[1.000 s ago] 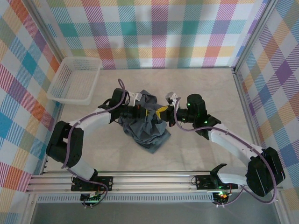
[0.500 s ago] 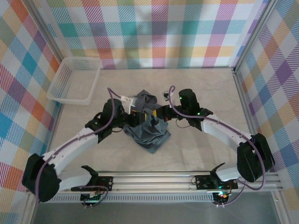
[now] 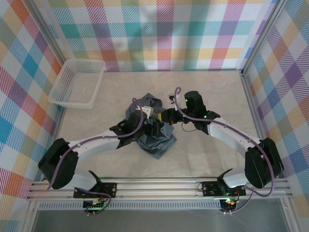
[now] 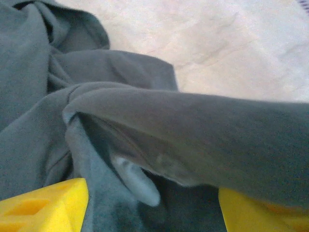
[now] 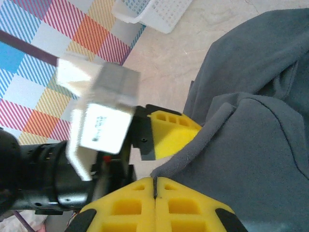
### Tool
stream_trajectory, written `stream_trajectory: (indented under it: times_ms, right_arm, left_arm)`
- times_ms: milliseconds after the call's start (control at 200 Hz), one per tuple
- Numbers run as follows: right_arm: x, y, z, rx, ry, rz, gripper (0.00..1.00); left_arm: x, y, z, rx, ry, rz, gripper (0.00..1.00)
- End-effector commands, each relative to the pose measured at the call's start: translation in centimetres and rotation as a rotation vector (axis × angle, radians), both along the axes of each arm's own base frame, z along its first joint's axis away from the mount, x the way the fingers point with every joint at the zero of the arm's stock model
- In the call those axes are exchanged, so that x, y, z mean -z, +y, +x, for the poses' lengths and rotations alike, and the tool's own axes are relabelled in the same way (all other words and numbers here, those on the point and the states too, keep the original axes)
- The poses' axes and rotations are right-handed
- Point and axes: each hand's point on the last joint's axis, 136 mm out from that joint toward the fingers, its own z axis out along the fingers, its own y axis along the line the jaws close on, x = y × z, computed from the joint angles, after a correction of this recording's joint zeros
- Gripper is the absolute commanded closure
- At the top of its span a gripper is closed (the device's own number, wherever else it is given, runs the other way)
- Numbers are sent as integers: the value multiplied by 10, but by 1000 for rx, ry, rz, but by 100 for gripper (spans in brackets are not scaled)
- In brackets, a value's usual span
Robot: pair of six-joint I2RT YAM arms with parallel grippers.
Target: Fold the inside-out t-shirt
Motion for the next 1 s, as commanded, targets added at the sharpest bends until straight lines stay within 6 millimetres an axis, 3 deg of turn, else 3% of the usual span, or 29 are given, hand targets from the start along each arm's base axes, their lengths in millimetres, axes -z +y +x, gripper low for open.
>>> stream_trajectory:
  times_ms: [0,155,255,330,385,535,655,735,830,995]
  right_arm:
    - [-18,2,-4,-18,-11,32,100]
    - [-10,-6,1,33,1,-16,100]
    - [2,-21,15,127,16,-98,100]
    - [10,-34,25,197,18,-163,100]
    - [13,-41,30,226,13,-188,100]
    - [16,-60,47,310,-40,-290,100]
    - [3,-39,41,175,-72,-245,91]
    - [-2,-35,36,140,-66,-229,78]
    - [0,-41,31,150,-72,-234,77]
    - [20,-53,14,174,-62,-275,78]
  left_arm:
    - [-29,0,24,-90,-102,4,31]
    - [-42,8,33,-138,-111,23,40]
    - [-54,19,30,-151,-103,12,64]
    - [-61,27,26,-140,-74,7,89]
    - [-61,33,23,-121,-27,5,97]
    - [-56,42,5,0,117,14,100]
    - [-49,47,-2,45,184,24,100]
    - [-41,51,4,34,227,8,100]
    - [-19,60,18,1,300,-36,100]
    - [20,67,43,-24,433,-122,100]
